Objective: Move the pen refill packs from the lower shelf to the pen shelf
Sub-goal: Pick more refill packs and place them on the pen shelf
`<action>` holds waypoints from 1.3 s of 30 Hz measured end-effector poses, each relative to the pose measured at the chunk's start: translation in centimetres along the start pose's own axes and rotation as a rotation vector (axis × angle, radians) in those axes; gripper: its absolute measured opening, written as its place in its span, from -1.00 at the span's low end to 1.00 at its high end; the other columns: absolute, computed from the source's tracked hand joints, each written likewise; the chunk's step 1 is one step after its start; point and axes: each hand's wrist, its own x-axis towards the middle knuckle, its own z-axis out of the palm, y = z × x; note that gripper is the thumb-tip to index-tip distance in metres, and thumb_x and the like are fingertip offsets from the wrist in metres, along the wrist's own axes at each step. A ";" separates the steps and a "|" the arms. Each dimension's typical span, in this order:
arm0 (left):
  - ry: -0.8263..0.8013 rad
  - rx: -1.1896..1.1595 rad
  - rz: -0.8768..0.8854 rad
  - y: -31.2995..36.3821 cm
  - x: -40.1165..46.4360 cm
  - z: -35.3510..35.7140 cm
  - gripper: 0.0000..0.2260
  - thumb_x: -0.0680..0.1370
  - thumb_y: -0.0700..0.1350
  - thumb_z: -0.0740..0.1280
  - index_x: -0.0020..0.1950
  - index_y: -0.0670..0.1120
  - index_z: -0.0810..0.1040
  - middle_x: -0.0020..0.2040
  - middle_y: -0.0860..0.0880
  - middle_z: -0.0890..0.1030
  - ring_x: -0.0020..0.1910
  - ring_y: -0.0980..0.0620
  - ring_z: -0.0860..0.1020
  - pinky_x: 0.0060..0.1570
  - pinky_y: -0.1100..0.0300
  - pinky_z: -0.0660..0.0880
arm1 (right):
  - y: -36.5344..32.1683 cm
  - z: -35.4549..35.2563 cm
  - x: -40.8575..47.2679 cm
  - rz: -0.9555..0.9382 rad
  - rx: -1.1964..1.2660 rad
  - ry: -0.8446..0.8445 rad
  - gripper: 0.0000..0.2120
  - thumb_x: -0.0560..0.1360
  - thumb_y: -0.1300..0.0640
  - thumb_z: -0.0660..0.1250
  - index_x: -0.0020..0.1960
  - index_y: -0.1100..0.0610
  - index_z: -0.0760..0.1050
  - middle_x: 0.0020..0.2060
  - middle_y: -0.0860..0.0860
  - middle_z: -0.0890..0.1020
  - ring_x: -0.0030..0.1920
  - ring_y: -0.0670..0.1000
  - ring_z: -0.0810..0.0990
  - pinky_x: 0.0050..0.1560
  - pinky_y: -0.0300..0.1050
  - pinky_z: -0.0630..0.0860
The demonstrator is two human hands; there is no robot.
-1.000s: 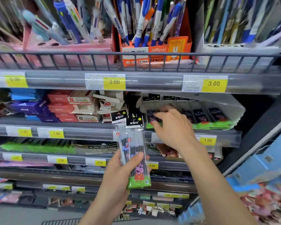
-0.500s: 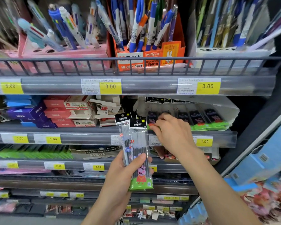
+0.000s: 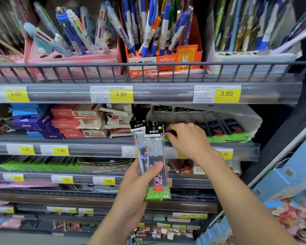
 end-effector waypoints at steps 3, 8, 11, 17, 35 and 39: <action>-0.016 0.009 -0.005 0.2 0.3 0.3 -0.60 0.50 0.00 0.50 0.32 -0.05 0.61 0.09 -0.20 0.76 -0.12 -0.12 0.76 -0.18 0.10 0.67 | 0.0 -0.4 -0.7 0.041 0.053 0.064 -0.72 0.64 -0.15 0.23 0.24 -0.13 0.62 0.02 0.05 0.74 0.04 0.20 0.66 -0.08 0.01 0.53; -0.052 -0.010 0.000 0.9 1.2 1.2 -0.68 0.58 0.02 0.44 0.32 -0.02 0.63 0.10 -0.16 0.77 -0.06 -0.09 0.76 -0.13 0.10 0.67 | -1.4 -2.0 -5.7 0.239 0.790 0.148 -0.73 0.58 -0.18 0.28 0.18 -0.12 0.63 -0.15 -0.19 0.66 -0.26 -0.21 0.61 -0.20 -0.15 0.50; -0.089 -0.067 -0.046 1.1 1.9 1.8 -0.71 0.70 0.03 0.31 0.34 -0.07 0.63 0.17 -0.19 0.75 0.11 -0.16 0.74 -0.01 0.02 0.66 | -3.0 -1.5 -9.7 0.311 1.058 -0.083 -0.66 0.55 -0.14 0.38 0.31 -0.18 0.51 -0.31 -0.11 0.55 -0.43 -0.19 0.56 -0.39 -0.32 0.44; -0.160 -0.186 -0.071 0.1 2.4 2.3 -0.68 0.74 -0.11 0.14 0.41 -0.11 0.58 0.26 -0.23 0.70 0.24 -0.24 0.68 0.07 -0.07 0.66 | -2.7 -1.2 -11.5 0.411 1.062 0.025 -0.69 0.57 -0.03 0.41 0.23 -0.31 0.44 -0.29 0.06 0.55 -0.43 -0.07 0.54 -0.35 -0.15 0.46; -0.161 0.052 -0.061 -0.4 2.8 1.1 -0.62 0.47 -0.11 0.57 0.27 0.05 0.68 0.16 -0.13 0.76 -0.08 -0.05 0.73 -0.18 0.09 0.66 | -1.4 -1.8 -12.6 0.504 1.300 -0.022 -0.76 0.67 0.09 0.27 0.14 -0.13 0.69 -0.34 0.04 0.60 -0.38 -0.01 0.50 -0.39 -0.18 0.44; -0.091 -0.010 -0.030 -0.4 2.7 0.6 -0.60 0.48 -0.14 0.52 0.32 -0.04 0.63 0.10 -0.22 0.75 -0.12 -0.08 0.75 -0.22 0.12 0.66 | 0.1 -1.9 -10.8 0.632 1.316 0.210 -0.74 0.68 0.16 0.25 0.12 -0.05 0.70 -0.37 0.06 0.59 -0.42 -0.05 0.47 -0.41 -0.25 0.46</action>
